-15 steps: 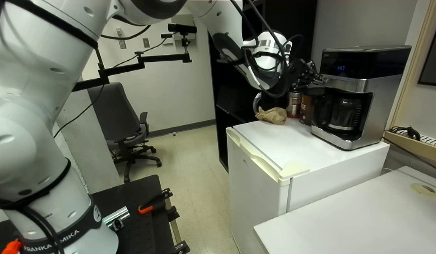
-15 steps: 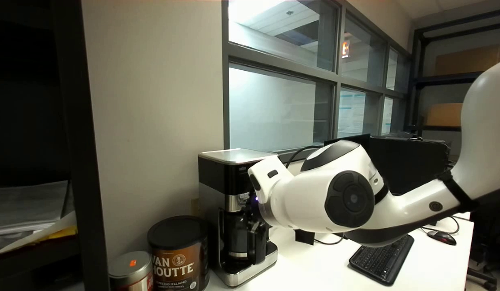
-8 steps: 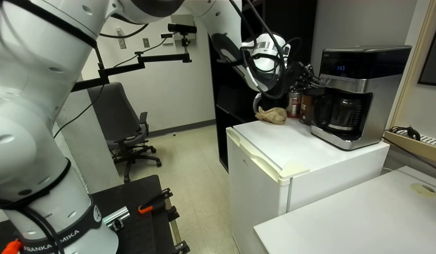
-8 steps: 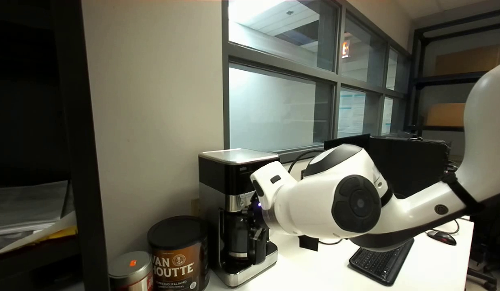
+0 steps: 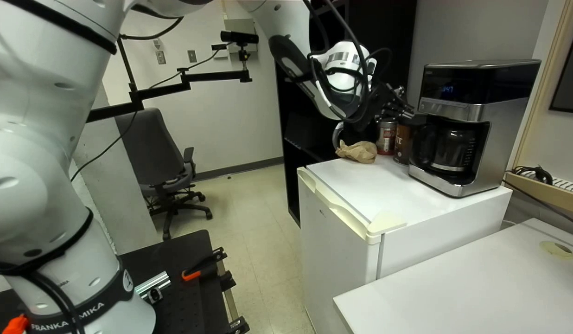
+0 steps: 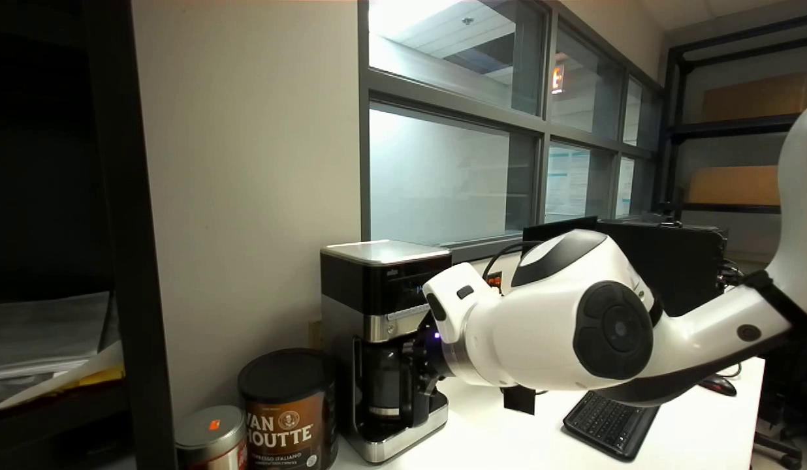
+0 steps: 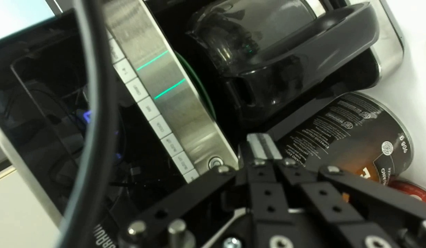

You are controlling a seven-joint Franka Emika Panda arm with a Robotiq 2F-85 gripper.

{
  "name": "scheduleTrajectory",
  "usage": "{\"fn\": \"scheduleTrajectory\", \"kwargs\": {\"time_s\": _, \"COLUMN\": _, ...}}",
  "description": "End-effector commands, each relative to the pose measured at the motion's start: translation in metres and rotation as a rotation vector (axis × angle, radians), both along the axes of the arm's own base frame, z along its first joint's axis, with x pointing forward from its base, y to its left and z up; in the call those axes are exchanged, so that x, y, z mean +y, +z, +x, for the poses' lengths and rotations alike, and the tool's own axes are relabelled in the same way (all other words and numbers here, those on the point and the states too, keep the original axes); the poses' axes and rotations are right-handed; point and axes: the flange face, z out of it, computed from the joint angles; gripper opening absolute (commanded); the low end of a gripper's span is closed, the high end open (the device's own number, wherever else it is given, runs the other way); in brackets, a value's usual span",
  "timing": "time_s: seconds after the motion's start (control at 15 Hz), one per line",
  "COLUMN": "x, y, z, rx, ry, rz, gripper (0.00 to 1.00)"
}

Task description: Turn off the coffee maker

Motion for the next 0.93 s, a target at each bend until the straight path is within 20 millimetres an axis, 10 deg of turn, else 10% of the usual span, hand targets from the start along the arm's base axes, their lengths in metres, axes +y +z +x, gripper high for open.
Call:
{"fn": "scheduleTrajectory", "kwargs": {"time_s": 0.0, "x": -0.003, "y": 0.007, "z": -0.023, "rx": 0.004, "ry": 0.024, "rz": 0.015, "gripper": 0.00}}
{"fn": "scheduleTrajectory", "kwargs": {"time_s": 0.53, "x": -0.008, "y": 0.009, "z": -0.043, "rx": 0.006, "ry": 0.033, "rz": 0.028, "gripper": 0.00}}
{"fn": "scheduleTrajectory", "kwargs": {"time_s": 0.87, "x": -0.010, "y": 0.010, "z": -0.048, "rx": 0.008, "ry": 0.028, "rz": 0.037, "gripper": 0.47}}
